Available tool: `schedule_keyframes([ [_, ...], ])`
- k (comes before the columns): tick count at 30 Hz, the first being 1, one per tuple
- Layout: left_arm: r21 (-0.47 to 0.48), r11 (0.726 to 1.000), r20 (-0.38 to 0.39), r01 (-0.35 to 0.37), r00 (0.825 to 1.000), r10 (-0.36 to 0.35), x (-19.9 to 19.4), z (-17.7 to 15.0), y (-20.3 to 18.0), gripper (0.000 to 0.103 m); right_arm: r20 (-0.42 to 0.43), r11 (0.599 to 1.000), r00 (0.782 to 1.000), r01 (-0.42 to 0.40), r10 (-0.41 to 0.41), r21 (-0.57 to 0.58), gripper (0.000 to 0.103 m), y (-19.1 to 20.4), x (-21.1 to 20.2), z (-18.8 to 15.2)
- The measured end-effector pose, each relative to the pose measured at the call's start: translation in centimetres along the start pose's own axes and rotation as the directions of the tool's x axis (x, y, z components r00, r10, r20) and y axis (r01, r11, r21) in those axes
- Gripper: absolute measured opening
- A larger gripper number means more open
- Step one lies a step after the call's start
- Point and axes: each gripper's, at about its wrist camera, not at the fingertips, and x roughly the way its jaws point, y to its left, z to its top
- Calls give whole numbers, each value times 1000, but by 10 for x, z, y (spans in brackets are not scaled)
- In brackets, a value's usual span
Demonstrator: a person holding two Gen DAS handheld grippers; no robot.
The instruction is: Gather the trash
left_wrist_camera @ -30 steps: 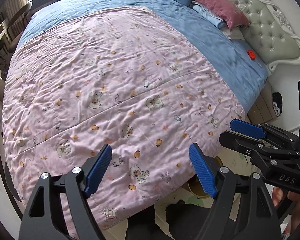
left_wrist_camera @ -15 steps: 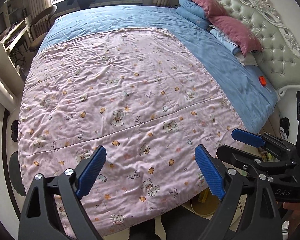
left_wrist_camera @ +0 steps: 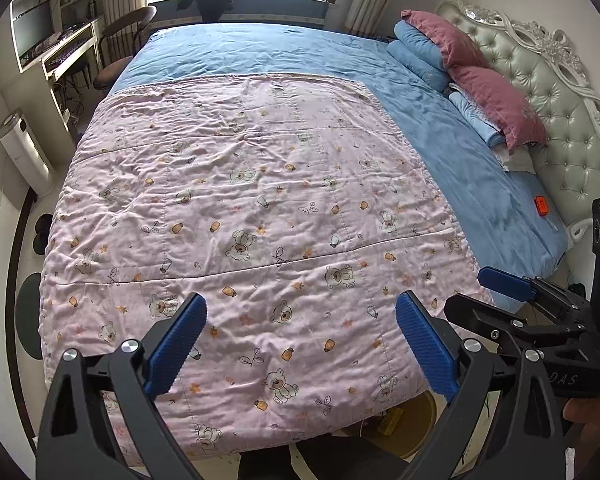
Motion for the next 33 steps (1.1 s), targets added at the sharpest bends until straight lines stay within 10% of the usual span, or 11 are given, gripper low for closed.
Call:
schedule_keyframes([
  [33,-75,995,-2,-62,998,62,-3,1,17,96,-23,999,999,-33,32,-11,81,3,13,4],
])
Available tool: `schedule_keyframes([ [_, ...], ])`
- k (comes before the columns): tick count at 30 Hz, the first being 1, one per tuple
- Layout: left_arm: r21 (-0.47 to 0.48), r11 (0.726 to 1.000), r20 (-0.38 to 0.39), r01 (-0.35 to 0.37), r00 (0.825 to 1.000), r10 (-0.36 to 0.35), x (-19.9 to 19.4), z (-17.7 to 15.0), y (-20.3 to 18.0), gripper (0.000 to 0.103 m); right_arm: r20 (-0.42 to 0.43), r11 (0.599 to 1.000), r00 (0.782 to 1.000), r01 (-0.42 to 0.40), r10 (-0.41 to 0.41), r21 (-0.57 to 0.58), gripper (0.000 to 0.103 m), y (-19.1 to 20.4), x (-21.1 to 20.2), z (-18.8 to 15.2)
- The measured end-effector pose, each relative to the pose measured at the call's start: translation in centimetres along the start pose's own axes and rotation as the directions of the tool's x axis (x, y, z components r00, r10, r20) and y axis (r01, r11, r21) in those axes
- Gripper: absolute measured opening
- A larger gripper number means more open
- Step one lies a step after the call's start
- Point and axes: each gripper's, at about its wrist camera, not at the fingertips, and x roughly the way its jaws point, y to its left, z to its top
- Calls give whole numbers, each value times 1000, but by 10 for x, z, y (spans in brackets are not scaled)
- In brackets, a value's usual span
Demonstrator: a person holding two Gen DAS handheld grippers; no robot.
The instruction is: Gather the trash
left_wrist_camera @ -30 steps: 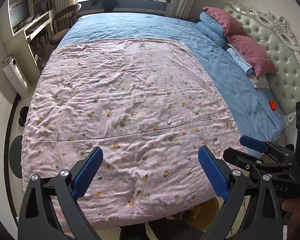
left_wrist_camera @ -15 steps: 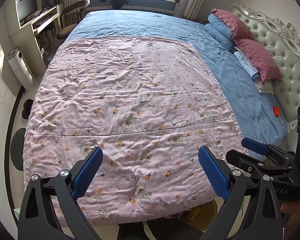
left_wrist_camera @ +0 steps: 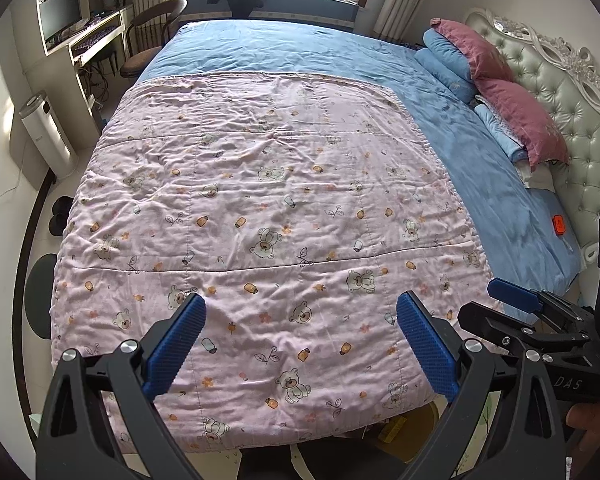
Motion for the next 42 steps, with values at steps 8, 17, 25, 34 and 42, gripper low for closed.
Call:
schedule_keyframes([
  [8,2,1000,2,-2,1000,2,-1,1,1,96,-9,1000,1000,-3,3,9,81,3,-1,-2],
  [17,-2,1000,5,-9,1000,9,-3,1,4,96,-12,1000,1000,-8,8,5,81,8,1,-1],
  [25,-15,1000,7,-17,1000,17,-5,-1,9,96,-10,1000,1000,-6,6,6,81,9,1,-1],
  [34,-14,1000,7,-22,1000,22,-4,-1,9,96,-10,1000,1000,-7,7,7,81,8,1,-1],
  [42,-12,1000,5,-18,1000,18,-3,-3,6,96,-5,1000,1000,-3,3,9,81,7,-2,-1],
])
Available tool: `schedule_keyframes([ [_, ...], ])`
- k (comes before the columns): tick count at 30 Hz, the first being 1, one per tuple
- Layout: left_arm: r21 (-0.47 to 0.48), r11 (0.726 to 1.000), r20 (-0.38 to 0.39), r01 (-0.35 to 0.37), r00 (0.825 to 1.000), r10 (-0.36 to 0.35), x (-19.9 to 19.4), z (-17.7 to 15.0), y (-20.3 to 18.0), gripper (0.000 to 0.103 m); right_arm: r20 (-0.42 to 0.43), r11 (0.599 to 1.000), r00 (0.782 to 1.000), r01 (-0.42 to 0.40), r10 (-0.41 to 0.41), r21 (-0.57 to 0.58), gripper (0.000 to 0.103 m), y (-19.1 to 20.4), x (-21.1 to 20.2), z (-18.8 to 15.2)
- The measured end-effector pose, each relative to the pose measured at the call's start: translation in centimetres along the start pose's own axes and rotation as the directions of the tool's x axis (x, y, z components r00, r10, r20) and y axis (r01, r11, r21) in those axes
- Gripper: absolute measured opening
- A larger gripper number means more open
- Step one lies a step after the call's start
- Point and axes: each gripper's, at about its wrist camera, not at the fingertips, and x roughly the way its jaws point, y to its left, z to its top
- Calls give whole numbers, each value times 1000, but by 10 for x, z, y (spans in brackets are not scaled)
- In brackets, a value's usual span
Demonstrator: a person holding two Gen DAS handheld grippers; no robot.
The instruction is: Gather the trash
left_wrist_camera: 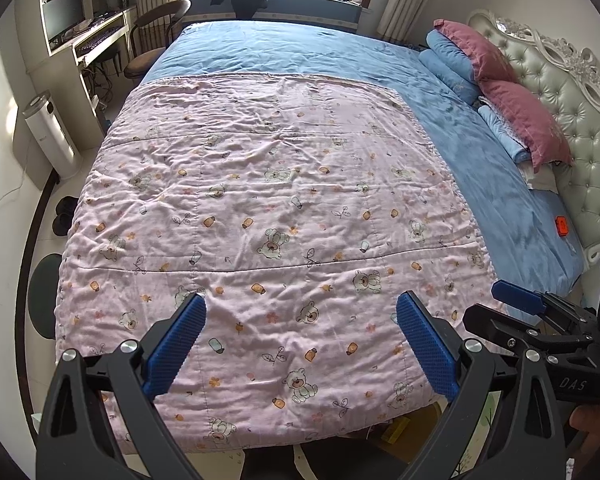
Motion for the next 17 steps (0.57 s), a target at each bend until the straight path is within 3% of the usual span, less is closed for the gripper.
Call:
schedule_keyframes([
  [8,51,999,35,-12,999,11,-4,2,-9,94,-3,1000,1000,1,-1,7,81,-2,-2,-1],
  [17,-14,1000,-38,22,999,-23,6,2,1,95,-2,1000,1000,0,0,9,81,-1,-2,0],
])
